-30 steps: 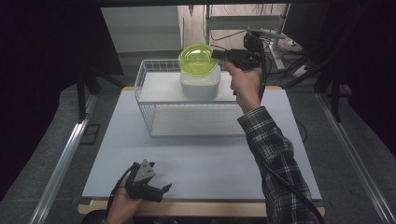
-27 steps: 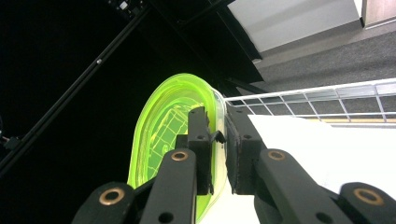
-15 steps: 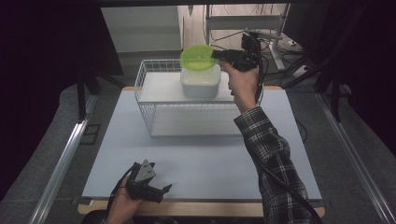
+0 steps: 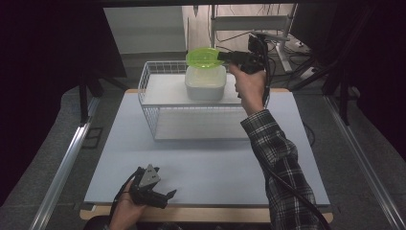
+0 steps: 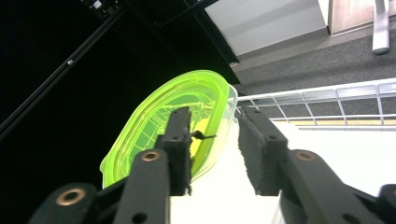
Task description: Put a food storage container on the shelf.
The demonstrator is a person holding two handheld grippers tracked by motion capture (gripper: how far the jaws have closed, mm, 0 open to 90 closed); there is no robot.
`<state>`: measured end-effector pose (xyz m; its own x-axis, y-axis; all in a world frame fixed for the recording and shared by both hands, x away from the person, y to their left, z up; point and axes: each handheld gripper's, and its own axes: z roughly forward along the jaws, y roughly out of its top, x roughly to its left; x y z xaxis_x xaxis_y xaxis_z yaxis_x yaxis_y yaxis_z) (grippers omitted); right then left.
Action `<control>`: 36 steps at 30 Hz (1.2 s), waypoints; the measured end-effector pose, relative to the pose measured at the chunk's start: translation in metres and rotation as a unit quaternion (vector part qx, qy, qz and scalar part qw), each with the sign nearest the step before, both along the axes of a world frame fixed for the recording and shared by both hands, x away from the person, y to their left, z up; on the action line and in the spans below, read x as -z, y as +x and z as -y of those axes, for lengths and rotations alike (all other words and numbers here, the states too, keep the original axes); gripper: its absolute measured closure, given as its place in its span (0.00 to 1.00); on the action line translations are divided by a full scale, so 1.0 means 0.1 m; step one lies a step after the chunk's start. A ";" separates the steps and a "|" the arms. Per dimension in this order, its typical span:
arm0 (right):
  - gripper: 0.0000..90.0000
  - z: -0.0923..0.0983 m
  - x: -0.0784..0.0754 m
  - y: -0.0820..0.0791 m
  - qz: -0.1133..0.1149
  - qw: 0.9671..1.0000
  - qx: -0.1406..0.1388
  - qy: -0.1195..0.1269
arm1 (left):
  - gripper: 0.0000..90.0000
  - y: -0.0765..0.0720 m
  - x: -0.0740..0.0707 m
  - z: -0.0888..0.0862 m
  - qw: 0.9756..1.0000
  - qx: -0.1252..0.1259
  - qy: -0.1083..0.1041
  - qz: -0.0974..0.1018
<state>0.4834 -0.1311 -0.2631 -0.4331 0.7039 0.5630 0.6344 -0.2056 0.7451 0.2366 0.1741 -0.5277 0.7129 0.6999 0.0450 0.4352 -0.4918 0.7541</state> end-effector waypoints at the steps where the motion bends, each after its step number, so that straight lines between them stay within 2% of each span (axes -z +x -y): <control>1: 0.68 0.00 0.00 0.00 0.002 1.000 0.000 -0.001 | 0.02 0.00 0.00 0.00 1.000 0.000 0.000 0.000; 6: 0.56 0.01 -0.01 0.01 0.002 1.000 -0.010 -0.001 | 0.02 0.00 0.00 0.00 1.000 -0.001 -0.001 0.001; 9: 0.49 0.01 -0.01 0.00 0.010 1.000 -0.016 -0.004 | 0.02 0.00 -0.01 -0.01 1.000 -0.002 -0.004 -0.001; 17: 0.31 0.03 -0.01 -0.02 0.019 0.999 -0.044 -0.013 | 0.03 0.01 -0.02 -0.02 1.000 -0.004 -0.026 -0.015; 29: 0.22 0.12 0.06 -0.20 0.040 0.996 -0.074 -0.030 | 0.03 0.01 -0.02 -0.02 1.000 -0.004 -0.027 -0.016; 36: 0.19 0.15 0.13 -0.35 0.057 0.993 -0.085 -0.055 | 0.03 0.01 -0.04 -0.03 0.998 -0.005 -0.055 -0.031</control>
